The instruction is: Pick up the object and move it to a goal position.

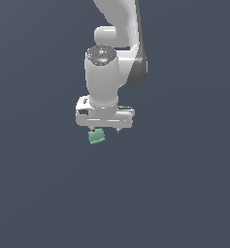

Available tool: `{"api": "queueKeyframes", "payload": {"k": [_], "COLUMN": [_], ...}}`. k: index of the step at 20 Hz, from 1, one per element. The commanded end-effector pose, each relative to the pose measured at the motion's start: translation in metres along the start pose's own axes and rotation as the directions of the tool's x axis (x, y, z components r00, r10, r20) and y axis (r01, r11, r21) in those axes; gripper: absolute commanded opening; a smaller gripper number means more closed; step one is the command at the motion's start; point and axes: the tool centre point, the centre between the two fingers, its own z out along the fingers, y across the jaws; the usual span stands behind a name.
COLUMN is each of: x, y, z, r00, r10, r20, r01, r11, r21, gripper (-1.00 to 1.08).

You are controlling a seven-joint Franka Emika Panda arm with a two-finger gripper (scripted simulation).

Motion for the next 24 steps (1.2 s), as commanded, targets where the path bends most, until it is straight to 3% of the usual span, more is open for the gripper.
{"api": "queueKeyframes", "payload": {"k": [1, 9, 14, 19, 24], "x": [-0.001, -0.005, -0.011, -0.019, -0.028], "y": [0.0, 0.004, 0.009, 0.017, 0.024], "z": [0.001, 0.009, 0.017, 0.028, 0.039], "r00": [1.0, 0.995, 0.977, 0.935, 0.867], "r10": [0.007, 0.104, 0.213, 0.355, 0.497], "r20": [0.001, 0.005, 0.009, 0.016, 0.023], "r01": [-0.007, -0.104, -0.213, -0.355, -0.497], "r11": [1.0, 0.995, 0.977, 0.935, 0.867], "r21": [0.001, 0.004, 0.008, 0.01, 0.01], "gripper": [1.0, 1.0, 1.0, 1.0, 1.0]}}
